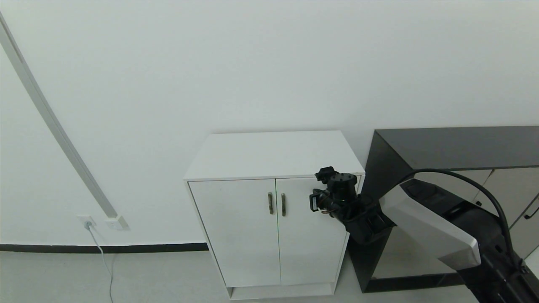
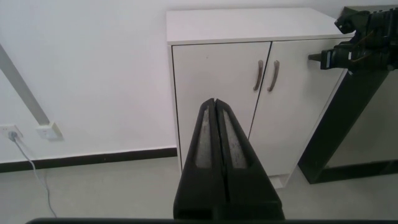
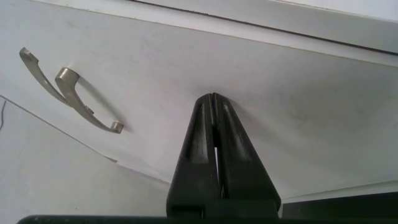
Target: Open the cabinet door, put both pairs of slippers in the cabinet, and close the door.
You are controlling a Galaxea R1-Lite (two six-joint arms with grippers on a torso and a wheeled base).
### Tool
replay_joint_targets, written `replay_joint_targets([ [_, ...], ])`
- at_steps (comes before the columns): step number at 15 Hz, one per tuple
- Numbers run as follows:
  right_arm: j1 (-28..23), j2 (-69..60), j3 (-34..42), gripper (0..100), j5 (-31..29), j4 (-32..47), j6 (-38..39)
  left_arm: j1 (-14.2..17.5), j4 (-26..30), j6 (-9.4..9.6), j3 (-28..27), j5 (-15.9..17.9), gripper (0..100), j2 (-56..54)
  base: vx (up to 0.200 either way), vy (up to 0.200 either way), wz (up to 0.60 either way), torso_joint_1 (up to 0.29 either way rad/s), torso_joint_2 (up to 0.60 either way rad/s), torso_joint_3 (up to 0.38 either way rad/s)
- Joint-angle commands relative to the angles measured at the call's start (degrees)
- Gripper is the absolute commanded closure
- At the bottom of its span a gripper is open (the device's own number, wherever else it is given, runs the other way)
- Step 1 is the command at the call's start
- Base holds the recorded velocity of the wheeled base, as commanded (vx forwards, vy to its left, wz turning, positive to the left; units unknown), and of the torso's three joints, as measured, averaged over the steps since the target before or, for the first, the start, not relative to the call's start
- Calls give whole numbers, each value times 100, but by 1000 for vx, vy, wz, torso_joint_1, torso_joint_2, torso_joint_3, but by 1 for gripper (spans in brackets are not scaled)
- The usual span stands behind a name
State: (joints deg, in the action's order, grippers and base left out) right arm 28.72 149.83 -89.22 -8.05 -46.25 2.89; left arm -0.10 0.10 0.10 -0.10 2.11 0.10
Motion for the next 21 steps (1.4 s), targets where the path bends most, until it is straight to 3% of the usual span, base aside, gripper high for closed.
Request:
replay_joint_targets([
  [1, 2, 19, -51, 100, -4, 11, 1, 1, -1, -1, 1, 0, 100, 8, 0, 0, 0, 0, 0, 0],
  [21, -42, 55, -385, 100, -83, 310, -25, 1, -1, -10, 1, 0, 100, 8, 0, 0, 0, 0, 0, 0],
])
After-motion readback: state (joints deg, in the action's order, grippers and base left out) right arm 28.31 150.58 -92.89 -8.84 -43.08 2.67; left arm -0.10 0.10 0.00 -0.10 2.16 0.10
